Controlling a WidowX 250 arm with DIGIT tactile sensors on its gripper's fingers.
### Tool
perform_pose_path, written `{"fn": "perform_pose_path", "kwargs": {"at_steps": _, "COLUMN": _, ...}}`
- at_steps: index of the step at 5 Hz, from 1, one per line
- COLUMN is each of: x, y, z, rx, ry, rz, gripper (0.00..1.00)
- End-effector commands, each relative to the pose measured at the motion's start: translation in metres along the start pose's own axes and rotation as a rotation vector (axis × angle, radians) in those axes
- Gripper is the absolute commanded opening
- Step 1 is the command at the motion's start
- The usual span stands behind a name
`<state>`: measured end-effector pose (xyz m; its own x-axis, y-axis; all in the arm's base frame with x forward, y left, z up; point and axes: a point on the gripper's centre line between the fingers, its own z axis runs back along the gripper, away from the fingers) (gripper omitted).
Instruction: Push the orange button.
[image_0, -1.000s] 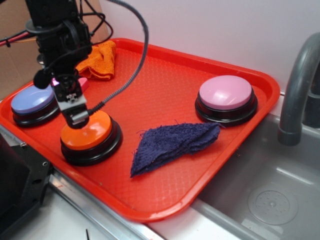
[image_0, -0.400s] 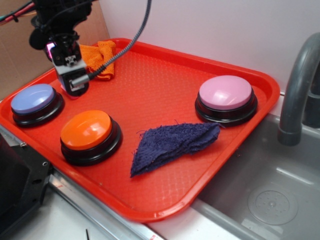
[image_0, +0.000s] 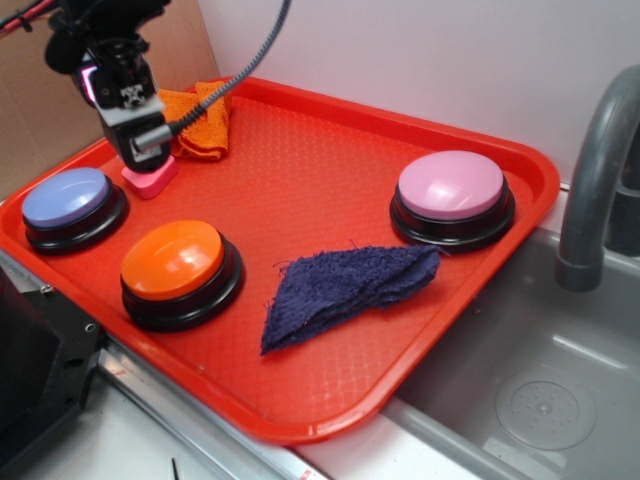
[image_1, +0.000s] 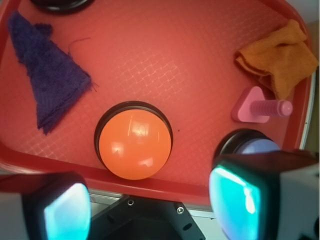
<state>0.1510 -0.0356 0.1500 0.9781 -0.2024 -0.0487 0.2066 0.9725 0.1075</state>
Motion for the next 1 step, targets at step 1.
{"fn": "perform_pose_path", "kwargs": {"at_steps": 1, "x": -0.0005, "y": 0.0, "z": 0.0237, "rx": -0.005, "ry": -0.054, "rz": 0.004, "gripper": 1.0}}
